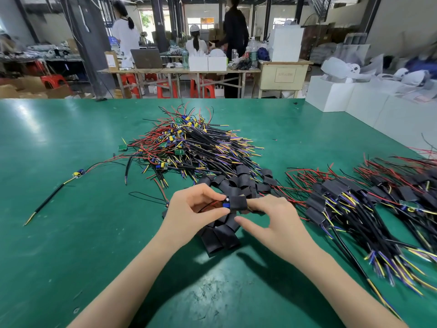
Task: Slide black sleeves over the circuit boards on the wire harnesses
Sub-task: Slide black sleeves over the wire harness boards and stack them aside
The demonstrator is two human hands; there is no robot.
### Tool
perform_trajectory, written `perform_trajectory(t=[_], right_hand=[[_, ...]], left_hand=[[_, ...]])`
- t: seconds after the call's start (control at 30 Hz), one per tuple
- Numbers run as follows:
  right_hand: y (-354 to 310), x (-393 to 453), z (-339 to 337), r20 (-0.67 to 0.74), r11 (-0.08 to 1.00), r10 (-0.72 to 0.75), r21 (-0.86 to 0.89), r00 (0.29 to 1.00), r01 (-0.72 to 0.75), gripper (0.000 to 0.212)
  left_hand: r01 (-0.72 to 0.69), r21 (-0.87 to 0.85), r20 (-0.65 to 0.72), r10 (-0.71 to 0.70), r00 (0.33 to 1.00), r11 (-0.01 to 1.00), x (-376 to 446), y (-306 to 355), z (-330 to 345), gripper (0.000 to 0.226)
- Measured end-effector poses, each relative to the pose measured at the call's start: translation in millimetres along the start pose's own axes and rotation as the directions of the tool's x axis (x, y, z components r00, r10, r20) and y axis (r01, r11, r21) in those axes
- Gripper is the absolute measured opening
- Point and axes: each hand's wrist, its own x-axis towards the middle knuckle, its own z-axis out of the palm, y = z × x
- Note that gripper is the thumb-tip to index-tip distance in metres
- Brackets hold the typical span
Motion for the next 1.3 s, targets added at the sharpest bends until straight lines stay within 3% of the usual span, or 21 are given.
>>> perform_trajectory(t=[0.23, 0.37, 0.47, 0.53, 0.8, 1.3], right_hand=[[-5.8, -2.5, 4.9, 0.002, 0.996, -0.080, -0.049, 0.997, 0.080, 0.024], [-7.0, -4.4, 9.2, 0.096, 0.992, -0.073, -0.096, 0.993, 0.082, 0.021], [-7.2, -1.1, 9.0, -0.019, 0.995, 0.019, 0.100, 1.000, -0.017, 0.005], [-6.5, 0.4, 7.6, -0.078, 0.968, 0.084, 0.243, 0.993, -0.063, 0.018], [-4.7, 0.1, 9.3, -0.123, 0.934, 0.204, 0.322, 0.971, -0.155, 0.037], [-7.7, 0.1, 3.0, -0.064, 0.963, 0.047, 0.269, 0.997, -0.028, 0.034]], left_hand=[[0.031, -0.004, 0.047, -0.031, 0.998, 1.000, -0.8, 1.4, -2.8, 0.023], [0.026, 0.004, 0.068, -0.027, 0.997, 1.000, 0.2, 6.3, -2.3, 0.025], [0.050, -0.049, 0.085, -0.046, 0.995, 0.998, 1.8, 8.9, -2.3, 0.018], [0.049, -0.044, 0.079, -0.045, 0.996, 0.998, 2.5, 9.0, -3.0, 0.018], [0.060, -0.017, 0.081, -0.059, 0.995, 0.998, 2.0, 9.2, -3.3, 0.017], [0.069, -0.030, 0.096, -0.066, 0.993, 0.997, 0.4, 6.2, -1.5, 0.018]])
